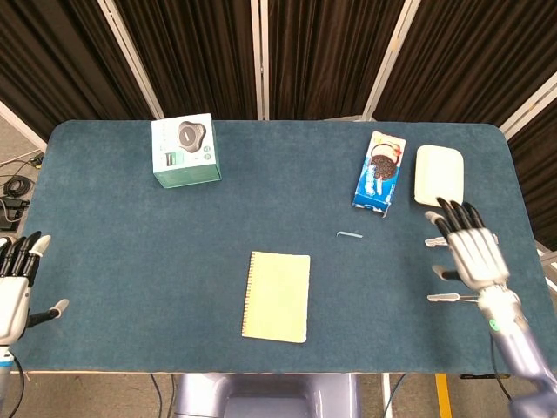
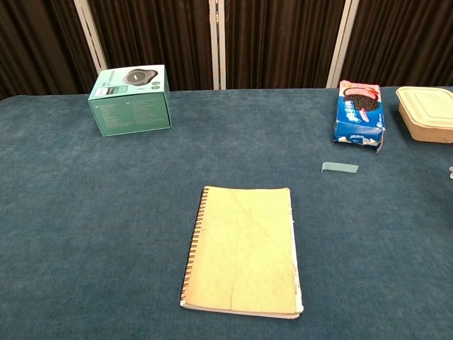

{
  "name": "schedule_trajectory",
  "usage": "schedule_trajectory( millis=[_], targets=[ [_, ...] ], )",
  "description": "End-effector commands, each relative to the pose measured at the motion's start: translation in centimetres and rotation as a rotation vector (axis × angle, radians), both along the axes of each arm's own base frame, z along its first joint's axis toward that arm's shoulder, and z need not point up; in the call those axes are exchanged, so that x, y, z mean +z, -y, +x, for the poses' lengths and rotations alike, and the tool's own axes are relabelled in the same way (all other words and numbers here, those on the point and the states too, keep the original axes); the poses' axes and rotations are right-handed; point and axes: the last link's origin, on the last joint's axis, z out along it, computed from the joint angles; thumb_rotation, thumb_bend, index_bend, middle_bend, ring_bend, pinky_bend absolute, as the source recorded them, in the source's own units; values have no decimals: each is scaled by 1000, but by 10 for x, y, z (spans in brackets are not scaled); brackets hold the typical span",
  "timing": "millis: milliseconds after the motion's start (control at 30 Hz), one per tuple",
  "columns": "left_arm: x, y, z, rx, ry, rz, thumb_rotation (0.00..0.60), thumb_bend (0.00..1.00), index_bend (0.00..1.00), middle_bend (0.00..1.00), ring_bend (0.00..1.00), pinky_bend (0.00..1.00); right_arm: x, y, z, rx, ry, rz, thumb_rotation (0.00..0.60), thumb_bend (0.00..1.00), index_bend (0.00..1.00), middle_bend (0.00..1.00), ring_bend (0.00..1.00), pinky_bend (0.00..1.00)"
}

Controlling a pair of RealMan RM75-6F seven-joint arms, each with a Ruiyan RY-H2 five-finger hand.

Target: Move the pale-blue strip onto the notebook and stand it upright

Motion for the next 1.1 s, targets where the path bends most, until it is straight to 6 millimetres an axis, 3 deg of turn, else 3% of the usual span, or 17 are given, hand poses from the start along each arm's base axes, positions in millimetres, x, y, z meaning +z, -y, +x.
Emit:
schedule_trajectory(
  millis=[33, 200, 467, 1100],
  targets=[
    [-1, -6, -3, 15, -3, -1, 600, 0, 0, 0, 0, 0, -29, 44, 12, -32, -45, 46, 600, 95, 359, 0, 0, 0],
    [-2, -11, -8, 43, -5, 0, 600, 0, 0, 0, 0, 0, -63, 67, 17, -54, -99, 85, 600, 156, 403, 0, 0, 0],
    [-4, -16, -13, 70, -14, 0, 600, 0, 0, 0, 0, 0, -106, 80, 19, -42, -147, 120, 600, 218, 452, 0, 0, 0],
    [-6, -20, -15, 87, -21, -1, 600, 0, 0, 0, 0, 0, -149, 86, 22, -17, -152, 157, 600, 284, 490, 0, 0, 0]
  ],
)
